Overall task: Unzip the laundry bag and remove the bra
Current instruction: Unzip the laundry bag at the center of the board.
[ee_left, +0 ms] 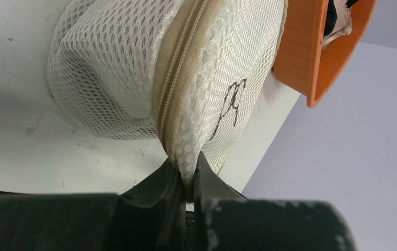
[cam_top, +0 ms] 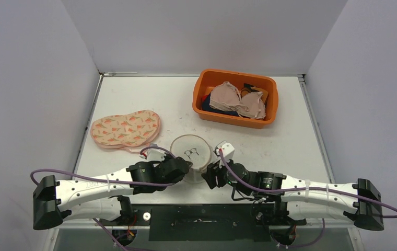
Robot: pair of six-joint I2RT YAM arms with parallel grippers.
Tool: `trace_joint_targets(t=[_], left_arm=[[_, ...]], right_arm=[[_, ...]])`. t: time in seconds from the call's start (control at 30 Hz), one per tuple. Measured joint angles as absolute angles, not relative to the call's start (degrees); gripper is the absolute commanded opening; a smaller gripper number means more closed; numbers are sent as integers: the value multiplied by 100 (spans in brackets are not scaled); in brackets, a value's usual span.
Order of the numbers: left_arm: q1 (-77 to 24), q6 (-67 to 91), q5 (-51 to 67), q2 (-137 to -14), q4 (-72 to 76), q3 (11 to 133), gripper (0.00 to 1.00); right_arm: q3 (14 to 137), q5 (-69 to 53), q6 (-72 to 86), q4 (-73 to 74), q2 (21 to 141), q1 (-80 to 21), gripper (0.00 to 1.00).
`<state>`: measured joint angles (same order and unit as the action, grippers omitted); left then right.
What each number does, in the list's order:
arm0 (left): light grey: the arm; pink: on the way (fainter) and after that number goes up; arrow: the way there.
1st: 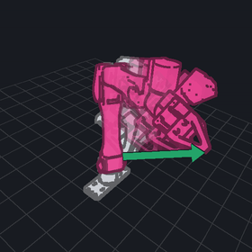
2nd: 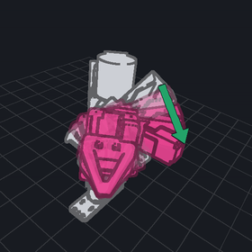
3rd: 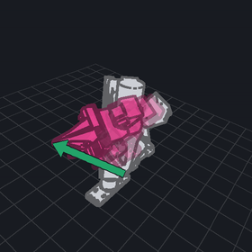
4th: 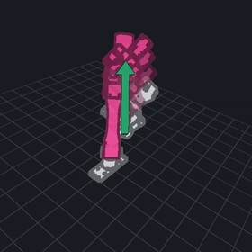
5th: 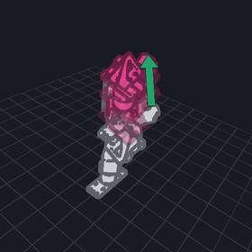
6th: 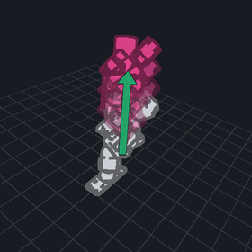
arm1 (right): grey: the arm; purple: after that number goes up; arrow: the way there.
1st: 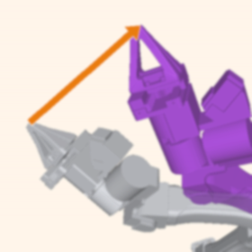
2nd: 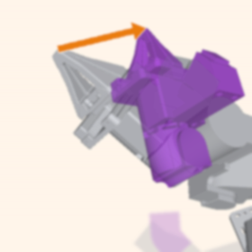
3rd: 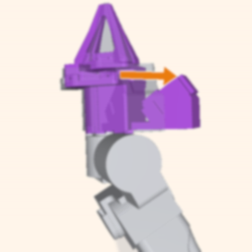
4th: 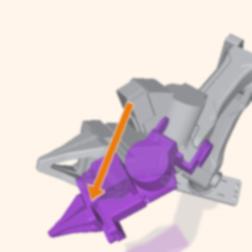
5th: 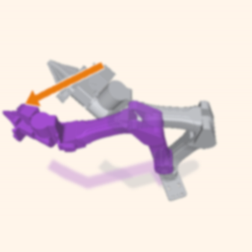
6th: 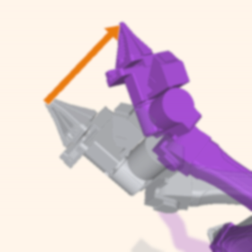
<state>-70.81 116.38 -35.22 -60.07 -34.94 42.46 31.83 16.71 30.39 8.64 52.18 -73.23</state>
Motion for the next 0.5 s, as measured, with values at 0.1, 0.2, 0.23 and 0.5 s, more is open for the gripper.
trace_joint_targets(t=[0.1, 0.2, 0.23, 0.5], left_arm=[[-7081, 11636, -3520, -6001, -3492, 4246, 0], [-7081, 11636, -3518, -5968, -3489, 4246, 0], [-7081, 11636, -3518, -5957, -3487, 4246, 0], [-7081, 11633, -3511, -5905, -3461, 4233, 0]], right_arm=[[3183, 1667, 2985, 633, 5402, -7323, 50], [3186, 1647, 2945, 451, 5610, -7323, 46], [3186, 1645, 2936, 388, 5664, -7323, 44], [3186, 1651, 2958, -78, 5743, -7323, 32]])
